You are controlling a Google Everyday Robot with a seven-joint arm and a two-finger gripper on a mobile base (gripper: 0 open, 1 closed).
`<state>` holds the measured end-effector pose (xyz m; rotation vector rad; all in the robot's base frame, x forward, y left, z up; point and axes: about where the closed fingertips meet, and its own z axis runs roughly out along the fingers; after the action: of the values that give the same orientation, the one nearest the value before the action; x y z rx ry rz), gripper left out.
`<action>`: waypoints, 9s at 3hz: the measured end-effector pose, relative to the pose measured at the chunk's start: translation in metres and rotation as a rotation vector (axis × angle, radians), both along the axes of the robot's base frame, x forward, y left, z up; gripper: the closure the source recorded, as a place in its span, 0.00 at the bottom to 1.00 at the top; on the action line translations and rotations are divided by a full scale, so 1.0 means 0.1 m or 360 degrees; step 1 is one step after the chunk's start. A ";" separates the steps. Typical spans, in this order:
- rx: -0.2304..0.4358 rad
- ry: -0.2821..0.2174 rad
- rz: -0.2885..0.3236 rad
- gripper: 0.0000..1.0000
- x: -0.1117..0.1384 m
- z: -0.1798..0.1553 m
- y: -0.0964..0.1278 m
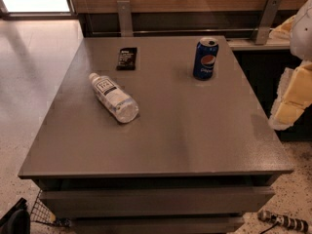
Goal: Place blue plastic bottle upright
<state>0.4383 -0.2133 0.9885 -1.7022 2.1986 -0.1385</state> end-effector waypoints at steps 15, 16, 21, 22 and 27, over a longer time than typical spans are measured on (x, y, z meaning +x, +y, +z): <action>0.0127 0.0735 -0.0939 0.00 1.28 -0.98 2.98; 0.0063 0.0773 -0.0824 0.00 1.23 -1.24 2.95; -0.0040 0.0710 -0.1145 0.00 1.63 -1.55 3.12; -0.0018 0.0720 -0.1186 0.00 1.59 -1.57 3.10; 0.0151 0.0615 -0.0897 1.00 1.53 -1.59 3.19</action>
Offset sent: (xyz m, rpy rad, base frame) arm 0.0480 0.0272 -0.0080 0.1369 0.0678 -0.0907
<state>0.5911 0.1055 0.8292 -1.0838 2.8697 0.1687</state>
